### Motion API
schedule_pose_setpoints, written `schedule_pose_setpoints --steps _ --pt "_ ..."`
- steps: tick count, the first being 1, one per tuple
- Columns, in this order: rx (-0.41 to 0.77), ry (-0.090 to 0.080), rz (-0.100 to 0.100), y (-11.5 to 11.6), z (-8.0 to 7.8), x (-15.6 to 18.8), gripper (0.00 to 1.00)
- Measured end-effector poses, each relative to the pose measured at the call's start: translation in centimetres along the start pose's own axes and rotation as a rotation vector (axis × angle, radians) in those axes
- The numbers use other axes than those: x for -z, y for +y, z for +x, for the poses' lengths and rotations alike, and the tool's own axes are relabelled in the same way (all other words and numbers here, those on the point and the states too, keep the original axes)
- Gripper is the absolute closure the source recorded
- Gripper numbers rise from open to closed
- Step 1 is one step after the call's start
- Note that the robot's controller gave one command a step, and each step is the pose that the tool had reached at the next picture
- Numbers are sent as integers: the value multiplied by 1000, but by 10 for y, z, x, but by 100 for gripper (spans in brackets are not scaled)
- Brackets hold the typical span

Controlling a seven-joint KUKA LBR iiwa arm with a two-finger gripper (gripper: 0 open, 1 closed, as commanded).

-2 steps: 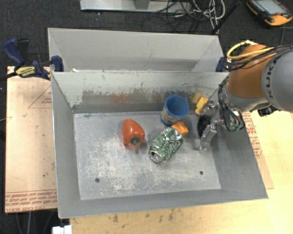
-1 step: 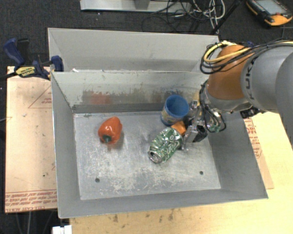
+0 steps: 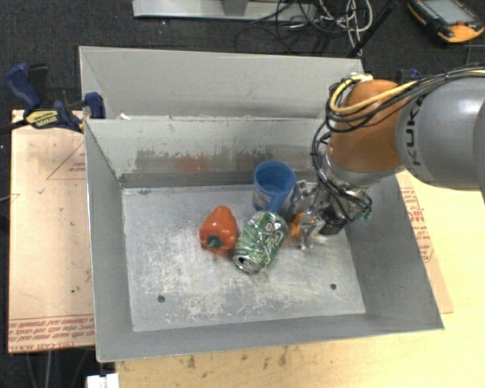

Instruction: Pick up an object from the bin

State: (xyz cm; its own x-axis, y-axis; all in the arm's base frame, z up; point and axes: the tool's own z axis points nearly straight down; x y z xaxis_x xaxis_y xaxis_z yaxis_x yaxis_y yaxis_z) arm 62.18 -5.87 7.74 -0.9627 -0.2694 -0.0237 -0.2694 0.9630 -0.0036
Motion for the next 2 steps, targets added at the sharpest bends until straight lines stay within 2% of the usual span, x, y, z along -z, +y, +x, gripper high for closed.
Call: schedule_pose_setpoints --steps 2 --pt "0 6 -2 1 0 2 100"
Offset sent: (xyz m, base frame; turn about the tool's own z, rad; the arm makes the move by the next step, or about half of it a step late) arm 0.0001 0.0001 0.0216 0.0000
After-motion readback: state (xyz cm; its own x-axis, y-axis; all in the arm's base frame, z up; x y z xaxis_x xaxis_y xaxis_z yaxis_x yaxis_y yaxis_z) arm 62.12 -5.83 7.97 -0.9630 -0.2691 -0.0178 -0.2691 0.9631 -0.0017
